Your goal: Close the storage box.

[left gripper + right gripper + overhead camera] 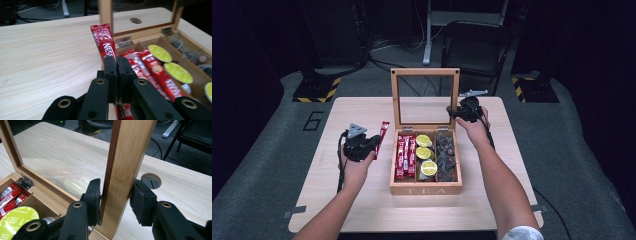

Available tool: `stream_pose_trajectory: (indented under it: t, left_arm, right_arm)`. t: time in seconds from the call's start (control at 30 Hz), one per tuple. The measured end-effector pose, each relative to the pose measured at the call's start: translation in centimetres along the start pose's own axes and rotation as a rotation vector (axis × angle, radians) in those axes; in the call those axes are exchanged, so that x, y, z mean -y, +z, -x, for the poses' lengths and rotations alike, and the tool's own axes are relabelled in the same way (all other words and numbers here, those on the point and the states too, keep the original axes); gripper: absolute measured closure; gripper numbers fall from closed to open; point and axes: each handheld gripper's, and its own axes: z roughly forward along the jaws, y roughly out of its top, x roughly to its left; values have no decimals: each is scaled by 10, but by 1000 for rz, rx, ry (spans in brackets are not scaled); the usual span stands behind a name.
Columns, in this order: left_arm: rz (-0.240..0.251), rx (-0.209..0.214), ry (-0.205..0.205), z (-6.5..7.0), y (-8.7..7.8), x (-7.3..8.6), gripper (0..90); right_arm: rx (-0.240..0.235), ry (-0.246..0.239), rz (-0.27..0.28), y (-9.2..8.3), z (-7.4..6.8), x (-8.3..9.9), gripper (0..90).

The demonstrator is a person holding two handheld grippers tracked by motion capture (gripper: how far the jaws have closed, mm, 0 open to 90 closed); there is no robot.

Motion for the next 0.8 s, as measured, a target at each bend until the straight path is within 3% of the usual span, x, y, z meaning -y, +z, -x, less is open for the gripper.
stream_pose_trajectory:
  t: [0.4,0.8]
  left_arm:
    - [-26,-72,-47,-37,-6,23,869]
    - [-59,-117,-48,-51,-2,44,869]
  right_arm:
    - [2,-2,1,1,-1,0,589]
    - [6,10,-1,1,-3,0,584]
